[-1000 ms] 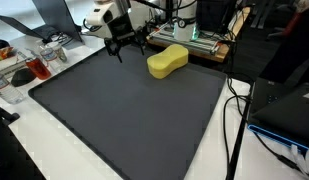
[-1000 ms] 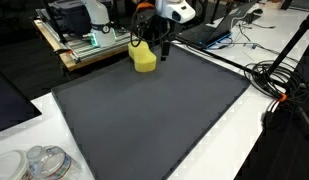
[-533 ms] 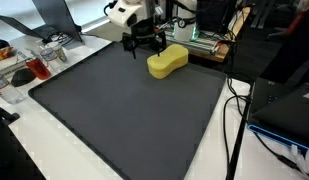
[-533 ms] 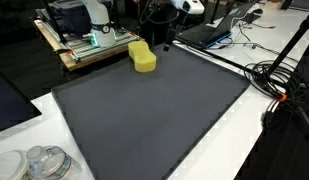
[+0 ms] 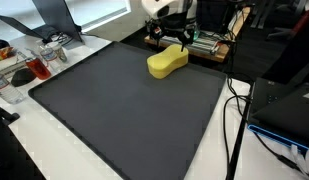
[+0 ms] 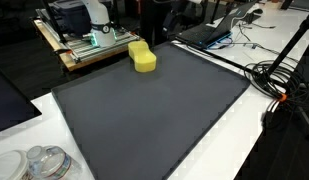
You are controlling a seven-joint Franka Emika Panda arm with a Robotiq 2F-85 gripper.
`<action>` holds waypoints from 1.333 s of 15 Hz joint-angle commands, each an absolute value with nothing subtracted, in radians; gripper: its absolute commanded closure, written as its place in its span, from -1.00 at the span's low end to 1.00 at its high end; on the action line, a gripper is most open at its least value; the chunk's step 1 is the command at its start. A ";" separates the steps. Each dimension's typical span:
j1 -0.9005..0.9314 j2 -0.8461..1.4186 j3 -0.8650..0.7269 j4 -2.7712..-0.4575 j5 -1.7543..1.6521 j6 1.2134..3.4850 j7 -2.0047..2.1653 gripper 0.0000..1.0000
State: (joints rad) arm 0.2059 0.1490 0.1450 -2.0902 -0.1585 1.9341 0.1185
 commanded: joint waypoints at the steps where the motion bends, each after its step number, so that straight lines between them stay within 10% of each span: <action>1: 0.206 0.061 0.154 -2.231 -0.121 1.988 0.273 -1.00; 16: 0.175 0.119 0.113 -2.608 0.017 2.492 0.621 -1.00; 18: 0.179 0.141 0.108 -2.611 0.008 2.511 0.640 -0.45; 20: 0.184 0.158 0.100 -2.605 -0.011 2.510 0.664 -0.39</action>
State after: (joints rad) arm 0.1717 0.1334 0.1168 -2.5958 0.0295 2.4804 0.6077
